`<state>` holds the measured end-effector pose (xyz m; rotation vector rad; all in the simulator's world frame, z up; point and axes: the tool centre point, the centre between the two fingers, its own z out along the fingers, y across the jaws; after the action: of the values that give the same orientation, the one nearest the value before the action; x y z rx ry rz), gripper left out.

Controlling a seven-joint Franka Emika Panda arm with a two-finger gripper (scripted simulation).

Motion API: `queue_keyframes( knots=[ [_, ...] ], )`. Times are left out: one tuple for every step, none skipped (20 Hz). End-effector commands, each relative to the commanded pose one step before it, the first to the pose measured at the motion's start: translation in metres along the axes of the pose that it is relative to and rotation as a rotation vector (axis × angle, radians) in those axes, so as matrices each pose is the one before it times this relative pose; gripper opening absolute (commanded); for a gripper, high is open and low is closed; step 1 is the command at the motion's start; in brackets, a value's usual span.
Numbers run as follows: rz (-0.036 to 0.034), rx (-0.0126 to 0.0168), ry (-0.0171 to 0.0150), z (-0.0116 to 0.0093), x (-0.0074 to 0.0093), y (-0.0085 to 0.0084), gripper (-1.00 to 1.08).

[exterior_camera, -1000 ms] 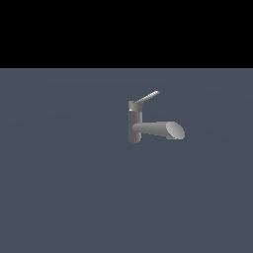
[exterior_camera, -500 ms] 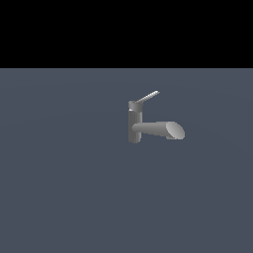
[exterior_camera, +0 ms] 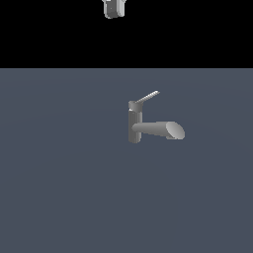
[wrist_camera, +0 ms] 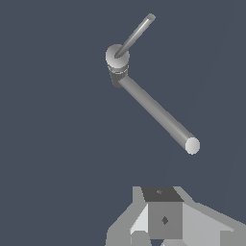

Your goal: Turn on the faucet by rotating a designated handle.

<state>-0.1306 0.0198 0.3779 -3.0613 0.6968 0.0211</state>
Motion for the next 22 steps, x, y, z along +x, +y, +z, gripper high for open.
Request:
queue_keyframes(
  knots=[
    [0.05673,0.00196,0.00096,0.01327,0.01656,-0.00788,-1.00],
    [0.02180,0.00041,0.00019,0.00510,0.00645,-0.00306,-1.00],
    [0.02173,0.00039,0.00020,0.00508,0.00644,-0.00304,-1.00],
    [0.02168,0.00036,0.00021,0.00506,0.00643,-0.00303,-1.00],
    [0.02166,0.00034,0.00022,0.00505,0.00643,-0.00301,-1.00],
    [0.02165,0.00032,0.00023,0.00504,0.00644,-0.00300,-1.00],
    [0.02166,0.00029,0.00025,0.00503,0.00645,-0.00299,-1.00],
    [0.02167,0.00026,0.00026,0.00503,0.00646,-0.00299,-1.00],
    [0.02171,0.00024,0.00028,0.00503,0.00648,-0.00298,-1.00],
    [0.02176,0.00021,0.00030,0.00503,0.00650,-0.00298,-1.00],
    [0.02183,0.00018,0.00032,0.00504,0.00653,-0.00298,-1.00],
    [0.02191,0.00014,0.00034,0.00505,0.00657,-0.00298,-1.00],
    [0.02200,0.00011,0.00036,0.00506,0.00660,-0.00298,-1.00],
    [0.02209,0.00008,0.00039,0.00507,0.00664,-0.00299,-1.00],
    [0.02221,0.00006,0.00041,0.00509,0.00669,-0.00299,-1.00],
    [0.02233,0.00003,0.00044,0.00510,0.00673,-0.00300,-1.00],
    [0.02246,0.00000,0.00046,0.00512,0.00678,-0.00301,-1.00],
    [0.02259,-0.00002,0.00049,0.00514,0.00683,-0.00302,-1.00],
    [0.02274,-0.00004,0.00051,0.00516,0.00689,-0.00303,-1.00],
    [0.02289,-0.00006,0.00053,0.00518,0.00694,-0.00305,-1.00],
    [0.02304,-0.00007,0.00055,0.00520,0.00700,-0.00306,-1.00],
    [0.02320,-0.00008,0.00056,0.00522,0.00706,-0.00307,-1.00]
  ],
)
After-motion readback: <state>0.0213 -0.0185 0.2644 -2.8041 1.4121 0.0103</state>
